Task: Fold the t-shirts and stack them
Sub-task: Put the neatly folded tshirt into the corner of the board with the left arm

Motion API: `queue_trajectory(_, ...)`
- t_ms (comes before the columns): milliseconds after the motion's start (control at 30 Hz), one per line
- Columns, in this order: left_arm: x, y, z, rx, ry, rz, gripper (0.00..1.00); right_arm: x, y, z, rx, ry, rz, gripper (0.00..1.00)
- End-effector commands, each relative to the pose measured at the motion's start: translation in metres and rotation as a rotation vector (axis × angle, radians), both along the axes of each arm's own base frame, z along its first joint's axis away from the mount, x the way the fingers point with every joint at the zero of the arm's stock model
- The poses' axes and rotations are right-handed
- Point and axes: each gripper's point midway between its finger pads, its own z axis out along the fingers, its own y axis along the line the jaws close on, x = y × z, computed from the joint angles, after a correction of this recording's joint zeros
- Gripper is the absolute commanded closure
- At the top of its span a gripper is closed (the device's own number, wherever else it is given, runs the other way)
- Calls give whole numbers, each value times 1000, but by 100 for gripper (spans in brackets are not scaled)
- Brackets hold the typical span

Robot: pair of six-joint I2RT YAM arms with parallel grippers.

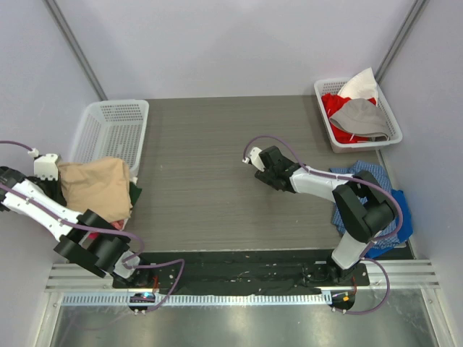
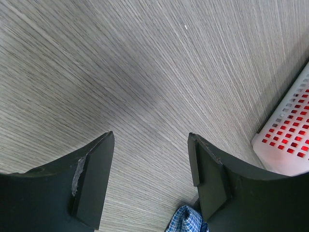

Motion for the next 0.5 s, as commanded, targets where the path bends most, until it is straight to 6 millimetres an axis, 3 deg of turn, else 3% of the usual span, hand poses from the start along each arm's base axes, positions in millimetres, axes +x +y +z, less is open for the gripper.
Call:
queue_trajectory(0, 17, 49, 26, 189, -112, 102, 100, 2, 5, 2, 20, -11, -3, 31)
queue_trajectory(267, 15, 87, 15, 324, -81, 168, 100, 1, 4, 0, 14, -7, -3, 31)
queue_trajectory(400, 10, 86, -4, 309, -34, 148, 100, 1, 4, 0, 12, -6, -2, 31)
queue_trajectory(433, 9, 86, -7, 305, -29, 148, 98, 1, 4, 1, 14, -7, -3, 31)
queue_trajectory(467, 9, 86, -10, 302, -29, 147, 88, 1, 4, 0, 12, -6, -2, 30)
